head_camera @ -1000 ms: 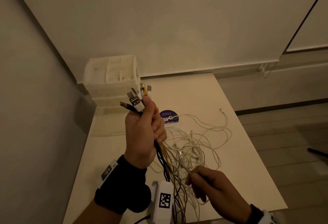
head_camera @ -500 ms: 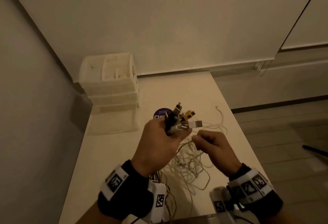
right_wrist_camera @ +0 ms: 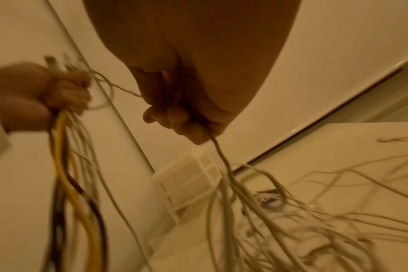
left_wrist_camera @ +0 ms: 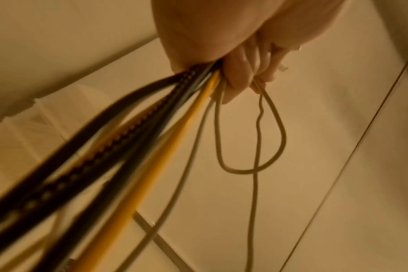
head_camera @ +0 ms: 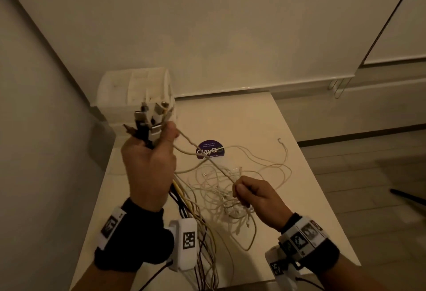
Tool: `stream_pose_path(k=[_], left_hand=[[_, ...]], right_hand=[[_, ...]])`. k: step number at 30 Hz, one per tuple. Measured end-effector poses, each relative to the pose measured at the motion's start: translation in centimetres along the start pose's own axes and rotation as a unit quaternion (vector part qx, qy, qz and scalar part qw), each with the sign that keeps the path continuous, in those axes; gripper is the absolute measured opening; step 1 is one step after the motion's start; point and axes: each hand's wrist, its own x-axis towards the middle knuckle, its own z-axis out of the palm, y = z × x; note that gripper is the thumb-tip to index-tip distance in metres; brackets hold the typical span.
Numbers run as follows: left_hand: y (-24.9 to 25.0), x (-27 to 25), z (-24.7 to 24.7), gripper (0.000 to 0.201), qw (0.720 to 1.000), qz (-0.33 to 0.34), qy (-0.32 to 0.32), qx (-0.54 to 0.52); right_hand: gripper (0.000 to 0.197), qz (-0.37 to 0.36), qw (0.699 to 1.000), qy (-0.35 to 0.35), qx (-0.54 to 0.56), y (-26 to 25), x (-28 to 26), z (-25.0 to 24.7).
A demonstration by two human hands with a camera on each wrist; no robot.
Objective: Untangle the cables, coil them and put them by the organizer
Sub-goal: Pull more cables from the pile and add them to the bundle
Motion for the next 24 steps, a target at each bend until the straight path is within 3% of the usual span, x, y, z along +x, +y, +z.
stream_pose_path(k=[3,7,9,12,16,20,22,24], left_hand=[[0.2,0.5,-1.2,0.020,0.999,0.010,0.053,0.002],[-0.6,0.8,-2.3,0.020,0.991,0.005,0.088,0.101],[-0.7,0.5,-2.4,0.019,0.979,0.033,0.093,0.177],[-0.2,0.4,-1.9,0.021,0.960,0.107,0.102,0.236],[-0.4,-1.1,-0.3,0.033,0.952,0.164,-0.051,0.254],[-1.1,-2.4,3.1,0.039,0.893,0.137,-0.235,0.357],[-1.6,-2.4,4.2,0.032,0.907,0.110,-0.243,0.327],[-1.9,-2.3,4.8,0.023,0.925,0.118,-0.208,0.296]], right_hand=[[0.024,0.004,0.995,0.016,-0.093,2.5,1.3,-0.3],[0.024,0.013,0.988,0.082,-0.131,3.1,3.4,-1.6],[0.023,0.016,0.985,0.108,-0.137,2.6,4.0,-2.4],[0.021,-0.014,0.982,0.092,-0.164,1.6,4.2,-3.3],[0.020,-0.042,0.982,0.062,-0.173,-0.4,4.0,-4.0],[0.024,-0.102,0.985,0.026,-0.133,-3.9,4.3,-3.6],[0.030,-0.120,0.988,0.013,-0.100,-5.6,4.2,-3.7],[0.027,-0.109,0.992,0.012,-0.068,-6.7,4.2,-4.1]])
